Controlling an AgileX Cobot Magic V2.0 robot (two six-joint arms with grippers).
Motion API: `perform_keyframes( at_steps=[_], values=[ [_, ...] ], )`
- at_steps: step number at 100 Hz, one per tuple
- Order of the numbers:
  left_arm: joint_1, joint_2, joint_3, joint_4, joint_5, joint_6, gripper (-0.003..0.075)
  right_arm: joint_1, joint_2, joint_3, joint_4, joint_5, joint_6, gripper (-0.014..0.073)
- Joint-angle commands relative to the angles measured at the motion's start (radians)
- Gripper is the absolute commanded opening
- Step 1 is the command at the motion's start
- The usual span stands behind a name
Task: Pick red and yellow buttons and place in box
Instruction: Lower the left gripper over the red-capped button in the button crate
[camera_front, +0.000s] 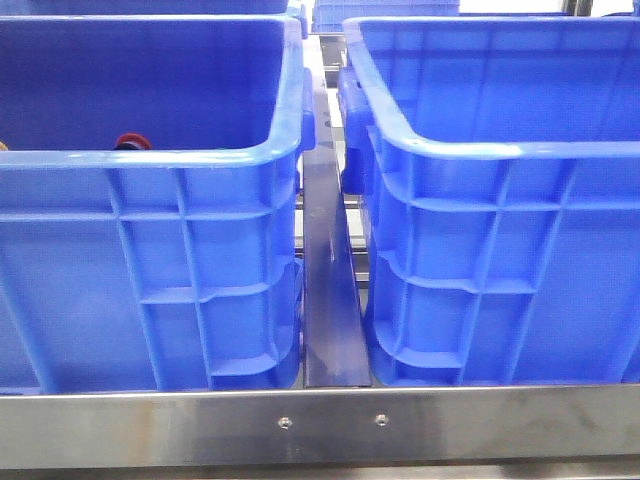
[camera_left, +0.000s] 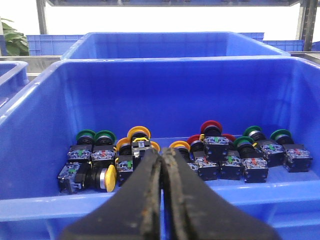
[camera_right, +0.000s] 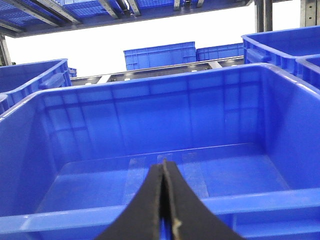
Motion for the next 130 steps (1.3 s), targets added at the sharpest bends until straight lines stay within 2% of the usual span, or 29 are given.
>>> perform_keyframes(
  at_steps=[1, 41, 53, 72, 102, 114, 130],
  values=[
    [-0.006, -0.034, 0.047, -0.007, -0.07, 0.001, -0.0019, 0.001, -0.022, -0.02, -0.007, -0.086, -0.002, -0.0069],
    [-0.006, -0.034, 0.029, -0.007, -0.082, 0.001, -0.0019, 0.001, -0.022, -0.02, -0.007, -0.086, -0.002, -0.0069],
    [-0.006, -0.026, -0.042, -0.007, -0.016, 0.001, -0.0019, 0.001, -0.022, -0.02, -0.007, -0.086, -0.002, -0.0069],
    [-0.006, 0.071, -0.285, -0.073, 0.215, 0.001, -0.0019, 0.001, -0.022, -0.02, -0.007, -0.086, -0.002, -0.0069],
    [-0.006, 0.451, -0.764, -0.072, 0.616, 0.002, -0.0019, 0.001, -0.022, -0.02, -0.007, -0.086, -0.002, -0.0069],
    [-0.006, 0.605, -0.9, -0.067, 0.696, 0.042, -0.0019, 0.001, -0.022, -0.02, -0.007, -0.086, -0.002, -0.0069],
    [-0.006, 0.756, -0.994, -0.067, 0.704, 0.043, -0.0019, 0.001, -0.022, -0.02, -0.007, -0.086, -0.002, -0.0069]
  ],
)
